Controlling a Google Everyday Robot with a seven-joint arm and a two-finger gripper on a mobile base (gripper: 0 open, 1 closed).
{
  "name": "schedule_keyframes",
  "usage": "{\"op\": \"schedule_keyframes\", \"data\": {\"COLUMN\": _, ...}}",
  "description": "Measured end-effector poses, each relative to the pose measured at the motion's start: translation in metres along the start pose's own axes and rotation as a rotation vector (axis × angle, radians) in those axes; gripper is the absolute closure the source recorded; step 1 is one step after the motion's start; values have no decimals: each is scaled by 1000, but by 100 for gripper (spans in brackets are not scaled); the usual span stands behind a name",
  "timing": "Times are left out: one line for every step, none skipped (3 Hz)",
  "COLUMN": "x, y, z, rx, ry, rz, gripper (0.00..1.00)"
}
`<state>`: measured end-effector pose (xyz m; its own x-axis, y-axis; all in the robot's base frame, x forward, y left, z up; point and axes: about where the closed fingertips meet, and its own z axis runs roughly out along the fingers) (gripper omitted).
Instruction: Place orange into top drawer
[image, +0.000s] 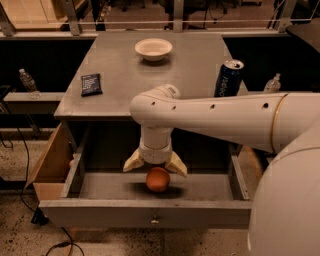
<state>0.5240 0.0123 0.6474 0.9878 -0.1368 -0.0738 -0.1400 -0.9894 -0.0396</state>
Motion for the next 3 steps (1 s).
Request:
{"op": "schedule_keyframes", "data": {"x": -1, "y": 6, "z": -12, "rx": 4, "ry": 27, "rz": 9, "gripper": 0}}
{"op": "schedule_keyframes", "data": {"x": 1, "y": 19, "z": -32, "rx": 2, "ry": 66, "rz": 34, "gripper": 0}}
{"op": "schedule_keyframes", "data": {"x": 5, "y": 34, "z": -57, "rx": 0, "ry": 111, "rz": 61, "gripper": 0}}
